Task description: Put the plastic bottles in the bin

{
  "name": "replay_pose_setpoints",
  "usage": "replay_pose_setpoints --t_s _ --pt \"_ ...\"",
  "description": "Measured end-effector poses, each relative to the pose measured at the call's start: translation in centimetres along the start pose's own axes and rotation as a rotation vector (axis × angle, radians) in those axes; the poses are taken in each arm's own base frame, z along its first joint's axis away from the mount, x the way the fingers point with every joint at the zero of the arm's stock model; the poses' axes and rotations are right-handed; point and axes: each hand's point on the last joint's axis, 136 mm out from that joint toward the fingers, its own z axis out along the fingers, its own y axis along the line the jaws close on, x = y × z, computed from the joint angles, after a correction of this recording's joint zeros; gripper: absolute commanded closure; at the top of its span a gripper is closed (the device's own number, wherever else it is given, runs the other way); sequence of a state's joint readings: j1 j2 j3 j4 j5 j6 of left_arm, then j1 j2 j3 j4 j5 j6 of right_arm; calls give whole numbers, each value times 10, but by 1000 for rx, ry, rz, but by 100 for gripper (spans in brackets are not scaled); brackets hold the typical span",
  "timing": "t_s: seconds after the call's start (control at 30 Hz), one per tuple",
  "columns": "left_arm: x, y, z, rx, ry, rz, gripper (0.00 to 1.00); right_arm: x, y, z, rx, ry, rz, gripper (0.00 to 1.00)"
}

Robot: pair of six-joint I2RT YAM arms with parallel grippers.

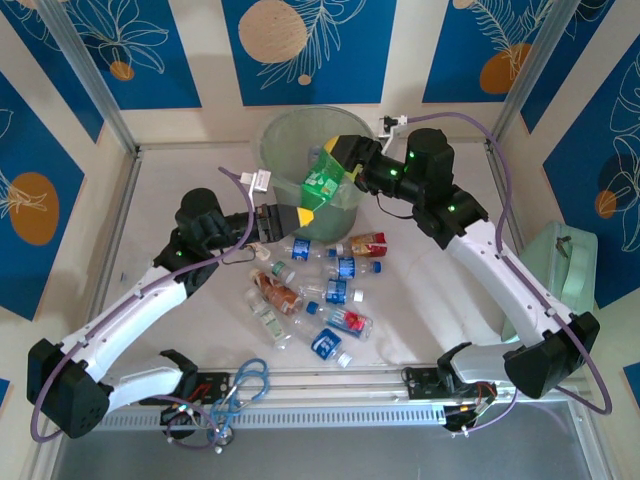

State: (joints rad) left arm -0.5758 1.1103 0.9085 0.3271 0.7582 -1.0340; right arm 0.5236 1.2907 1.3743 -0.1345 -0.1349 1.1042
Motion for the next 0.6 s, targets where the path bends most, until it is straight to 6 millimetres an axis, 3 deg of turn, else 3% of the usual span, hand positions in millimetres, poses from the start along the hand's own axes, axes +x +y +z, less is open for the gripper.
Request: replay_pose_setpoints --t_s 0.1,0.2,0.33,0.6 --pt "0 2 0 -13 -3 12 65 0 -1 0 6 -1 -2 36" --pt "0 7 -1 -41 -5 17 64 1 -7 0 29 0 -4 19" --pt "-5 10 -1 -91 -17 35 65 -2 -18 -8 96 -12 0 8" --pt "-28 3 -7 -199 -68 113 68 -30 -34 -70 236 -145 -11 4"
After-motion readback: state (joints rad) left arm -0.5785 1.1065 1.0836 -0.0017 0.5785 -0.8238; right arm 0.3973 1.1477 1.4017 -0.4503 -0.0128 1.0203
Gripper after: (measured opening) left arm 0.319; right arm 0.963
